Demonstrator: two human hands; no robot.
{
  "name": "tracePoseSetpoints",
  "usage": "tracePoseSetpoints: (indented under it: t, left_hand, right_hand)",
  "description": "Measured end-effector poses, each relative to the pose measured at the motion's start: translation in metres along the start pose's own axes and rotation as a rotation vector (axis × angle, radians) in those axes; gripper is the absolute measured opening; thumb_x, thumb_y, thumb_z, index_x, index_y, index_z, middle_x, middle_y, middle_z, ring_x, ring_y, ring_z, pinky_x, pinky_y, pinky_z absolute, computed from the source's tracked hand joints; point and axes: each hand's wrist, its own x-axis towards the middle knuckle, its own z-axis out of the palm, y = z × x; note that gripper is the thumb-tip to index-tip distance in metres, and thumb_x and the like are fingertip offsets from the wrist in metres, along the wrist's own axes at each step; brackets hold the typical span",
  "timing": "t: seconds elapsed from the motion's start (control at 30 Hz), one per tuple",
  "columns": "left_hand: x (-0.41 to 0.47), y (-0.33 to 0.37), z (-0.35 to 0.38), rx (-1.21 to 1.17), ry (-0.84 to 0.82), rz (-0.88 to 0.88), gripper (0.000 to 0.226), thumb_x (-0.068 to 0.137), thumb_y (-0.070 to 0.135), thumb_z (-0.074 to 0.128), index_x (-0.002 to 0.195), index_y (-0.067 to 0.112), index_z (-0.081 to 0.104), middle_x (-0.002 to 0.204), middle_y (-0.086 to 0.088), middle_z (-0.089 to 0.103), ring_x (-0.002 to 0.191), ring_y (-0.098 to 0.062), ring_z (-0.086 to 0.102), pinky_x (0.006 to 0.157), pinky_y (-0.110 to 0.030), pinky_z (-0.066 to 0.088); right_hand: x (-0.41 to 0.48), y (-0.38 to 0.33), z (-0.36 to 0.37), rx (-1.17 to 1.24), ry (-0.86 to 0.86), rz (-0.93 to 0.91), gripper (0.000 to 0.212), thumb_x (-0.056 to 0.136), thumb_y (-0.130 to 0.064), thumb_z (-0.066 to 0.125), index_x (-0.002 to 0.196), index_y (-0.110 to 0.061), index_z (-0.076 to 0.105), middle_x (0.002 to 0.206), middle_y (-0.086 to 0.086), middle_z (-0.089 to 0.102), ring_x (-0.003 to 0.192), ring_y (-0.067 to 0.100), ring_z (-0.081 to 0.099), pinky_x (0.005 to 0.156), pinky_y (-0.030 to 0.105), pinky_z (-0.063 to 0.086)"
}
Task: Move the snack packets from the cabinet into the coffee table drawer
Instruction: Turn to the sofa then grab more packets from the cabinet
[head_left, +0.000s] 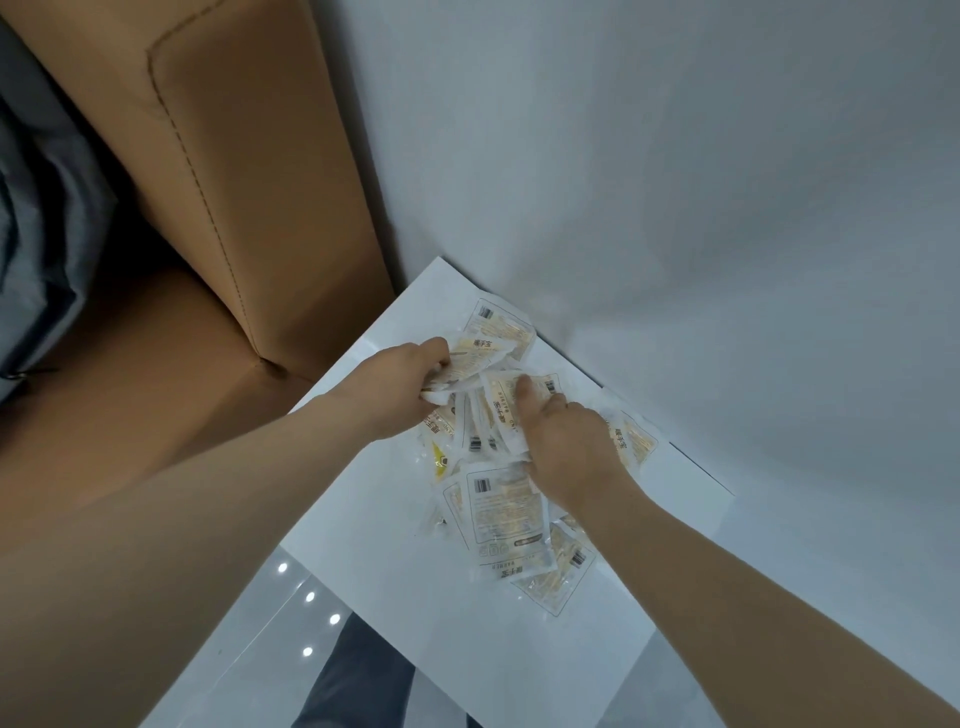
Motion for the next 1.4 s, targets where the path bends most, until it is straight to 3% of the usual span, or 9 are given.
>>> tracePoseSetpoints:
  t: [0.2, 0.37, 0.5, 0.63, 0.7, 0.8, 1.0, 1.2, 1.4]
  left_hand:
    - [-0.034, 0.010, 0.003, 0.036, 0.137, 0.002, 0.017, 0.090, 0.024, 0.058, 0.100, 0.018, 0.044, 0.080, 0.002, 0.051, 0.064, -0.016, 0.051, 0.051, -0.022, 0.036]
    - [-0.068, 0.019, 0.021, 0.052, 0.208, 0.020, 0.018, 0.085, 0.017, 0.063, 0.096, 0.013, 0.049, 0.085, -0.002, 0.055, 0.064, -0.017, 0.051, 0.056, -0.032, 0.047]
    - [-0.082, 0.039, 0.051, 0.056, 0.230, 0.135, 0.025, 0.067, -0.006, 0.062, 0.080, 0.010, 0.048, 0.075, -0.009, 0.053, 0.061, -0.019, 0.039, 0.049, -0.029, 0.032]
    - [-0.084, 0.063, 0.083, 0.106, 0.151, 0.104, 0.030, 0.059, -0.008, 0.063, 0.085, 0.004, 0.053, 0.073, -0.010, 0.054, 0.061, -0.029, 0.052, 0.044, -0.036, 0.046]
    - [-0.082, 0.072, 0.095, 0.202, 0.085, 0.046, 0.048, 0.066, -0.004, 0.065, 0.113, 0.002, 0.055, 0.087, -0.012, 0.057, 0.072, -0.032, 0.056, 0.053, -0.038, 0.052]
    - [-0.079, 0.086, 0.102, 0.381, -0.076, -0.044, 0.068, 0.083, 0.009, 0.059, 0.143, 0.011, 0.028, 0.122, -0.011, 0.045, 0.102, -0.030, 0.049, 0.081, -0.037, 0.052]
    - [-0.070, 0.114, 0.106, 0.355, -0.197, -0.200, 0.078, 0.067, 0.038, 0.082, 0.126, 0.014, 0.038, 0.125, -0.009, 0.036, 0.109, -0.030, 0.046, 0.084, -0.035, 0.048]
    - [-0.067, 0.132, 0.114, 0.563, -0.205, -0.171, 0.097, 0.058, 0.057, 0.080, 0.129, 0.013, 0.029, 0.124, -0.010, 0.037, 0.108, -0.027, 0.043, 0.088, -0.032, 0.042]
    - [-0.058, 0.123, 0.119, 0.695, -0.224, -0.100, 0.107, 0.059, 0.056, 0.077, 0.137, 0.008, 0.021, 0.121, -0.012, 0.040, 0.108, -0.026, 0.044, 0.084, -0.032, 0.046]
  right_hand:
    - [-0.012, 0.022, -0.020, 0.209, 0.092, 0.068, 0.060, 0.094, -0.032, 0.047, 0.147, -0.018, 0.022, 0.090, 0.003, 0.062, 0.066, 0.020, 0.054, 0.054, 0.027, 0.039]
    - [-0.052, 0.037, -0.041, 0.476, 0.171, 0.217, 0.053, 0.094, -0.021, 0.045, 0.144, -0.018, 0.030, 0.064, -0.005, 0.047, 0.053, 0.013, 0.044, 0.047, 0.025, 0.031]
    - [-0.091, 0.043, -0.049, 0.640, 0.180, 0.339, 0.027, 0.092, -0.017, 0.048, 0.116, -0.004, 0.050, 0.053, -0.006, 0.039, 0.046, 0.011, 0.038, 0.045, 0.024, 0.024]
    - [-0.124, 0.044, -0.046, 0.789, 0.168, 0.390, 0.005, 0.091, -0.017, 0.051, 0.095, -0.014, 0.049, 0.052, -0.003, 0.044, 0.045, 0.013, 0.039, 0.043, 0.024, 0.027]
    - [-0.137, 0.044, -0.041, 0.853, 0.189, 0.399, 0.017, 0.090, -0.016, 0.051, 0.080, -0.024, 0.041, 0.048, -0.006, 0.039, 0.039, 0.009, 0.036, 0.040, 0.017, 0.025]
    - [-0.152, 0.044, -0.035, 0.924, 0.215, 0.396, 0.033, 0.089, -0.014, 0.051, 0.072, -0.036, 0.033, 0.045, -0.008, 0.035, 0.037, 0.007, 0.039, 0.037, 0.015, 0.027]
    - [-0.172, 0.052, -0.020, 0.989, 0.221, 0.446, 0.014, 0.090, -0.014, 0.050, 0.085, -0.024, 0.042, 0.048, -0.009, 0.038, 0.039, 0.007, 0.040, 0.039, 0.016, 0.027]
    - [-0.190, 0.058, -0.013, 1.029, 0.251, 0.503, 0.011, 0.091, -0.014, 0.050, 0.090, -0.023, 0.043, 0.054, -0.007, 0.042, 0.043, 0.007, 0.037, 0.043, 0.016, 0.026]
    - [-0.210, 0.045, -0.005, 1.064, 0.334, 0.615, 0.034, 0.089, -0.009, 0.050, 0.070, -0.032, 0.034, 0.052, -0.006, 0.038, 0.043, 0.005, 0.041, 0.042, 0.016, 0.031]
